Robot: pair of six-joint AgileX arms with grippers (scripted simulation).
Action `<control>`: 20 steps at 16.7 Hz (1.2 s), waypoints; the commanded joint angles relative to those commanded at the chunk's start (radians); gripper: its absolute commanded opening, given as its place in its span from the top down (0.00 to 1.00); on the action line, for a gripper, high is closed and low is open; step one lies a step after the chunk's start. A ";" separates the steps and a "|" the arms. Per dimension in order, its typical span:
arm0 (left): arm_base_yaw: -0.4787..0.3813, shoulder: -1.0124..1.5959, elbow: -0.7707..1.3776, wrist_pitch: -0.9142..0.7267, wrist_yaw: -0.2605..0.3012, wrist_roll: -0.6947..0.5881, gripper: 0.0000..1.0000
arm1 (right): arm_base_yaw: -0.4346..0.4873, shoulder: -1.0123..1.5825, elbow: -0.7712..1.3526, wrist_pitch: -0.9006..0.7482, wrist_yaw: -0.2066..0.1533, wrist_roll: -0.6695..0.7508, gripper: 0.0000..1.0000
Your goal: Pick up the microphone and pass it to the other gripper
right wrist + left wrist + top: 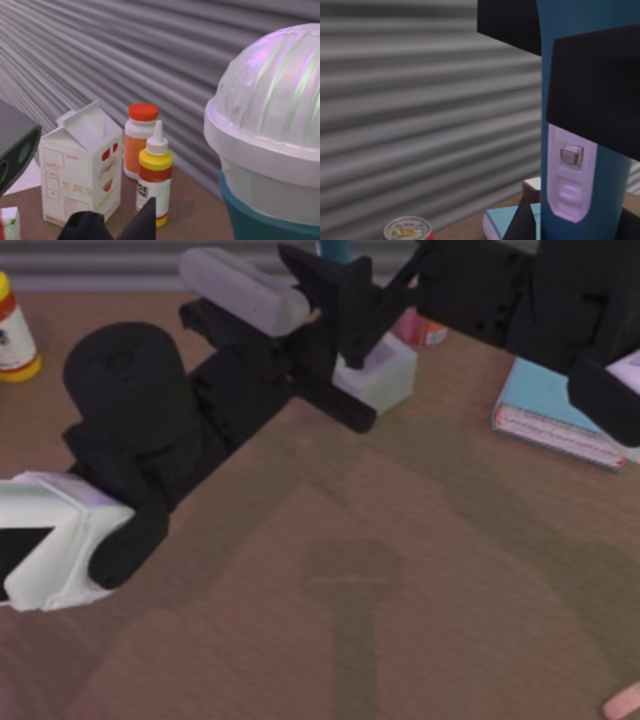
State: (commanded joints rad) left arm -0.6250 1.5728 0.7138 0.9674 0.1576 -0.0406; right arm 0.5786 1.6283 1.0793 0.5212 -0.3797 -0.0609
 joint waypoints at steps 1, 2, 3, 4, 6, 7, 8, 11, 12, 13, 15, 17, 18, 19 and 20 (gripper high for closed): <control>0.000 0.000 0.000 0.000 0.000 0.000 1.00 | 0.000 0.000 0.000 0.000 0.000 0.000 0.30; 0.000 0.000 0.000 0.000 0.000 0.000 1.00 | 0.000 0.000 0.000 0.000 0.000 0.000 0.38; 0.000 0.000 0.000 0.000 0.000 0.000 1.00 | 0.000 0.000 0.000 0.000 0.000 0.000 0.45; 0.000 0.000 0.000 0.000 0.000 0.000 1.00 | 0.000 0.000 0.000 0.000 0.000 0.000 0.53; 0.000 0.000 0.000 0.000 0.000 0.000 1.00 | 0.000 0.000 0.000 0.000 0.000 0.000 0.68; 0.000 0.000 0.000 0.000 0.000 0.000 1.00 | 0.000 0.000 0.000 0.000 0.000 0.000 0.75; 0.000 0.000 0.000 0.000 0.000 0.000 1.00 | 0.000 0.000 0.000 0.000 0.000 0.000 0.83; 0.000 0.000 0.000 0.000 0.000 0.000 1.00 | 0.000 0.000 0.000 0.000 0.000 0.000 1.00; 0.000 0.000 0.000 0.000 0.000 0.000 1.00 | 0.000 0.000 0.000 0.000 0.000 0.000 1.00; 0.000 0.000 0.000 0.000 0.000 0.000 1.00 | 0.000 0.000 0.000 0.000 0.000 0.000 1.00; 0.000 0.000 0.000 0.000 0.000 0.000 1.00 | 0.000 0.000 0.000 0.000 0.000 0.000 1.00; 0.000 0.000 0.000 0.000 0.000 0.000 1.00 | 0.000 0.000 0.000 0.000 0.000 0.000 1.00; 0.000 0.000 0.000 0.000 0.000 0.000 1.00 | 0.000 0.000 0.000 0.000 0.000 0.000 1.00; 0.000 0.000 0.000 0.000 0.000 0.000 1.00 | 0.000 0.000 0.000 0.000 0.000 0.000 1.00; 0.000 0.000 0.000 0.000 0.000 0.000 0.92 | 0.000 0.000 0.000 0.000 0.000 0.000 1.00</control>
State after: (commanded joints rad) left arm -0.6250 1.5728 0.7138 0.9674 0.1576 -0.0406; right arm 0.5786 1.6283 1.0793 0.5212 -0.3797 -0.0609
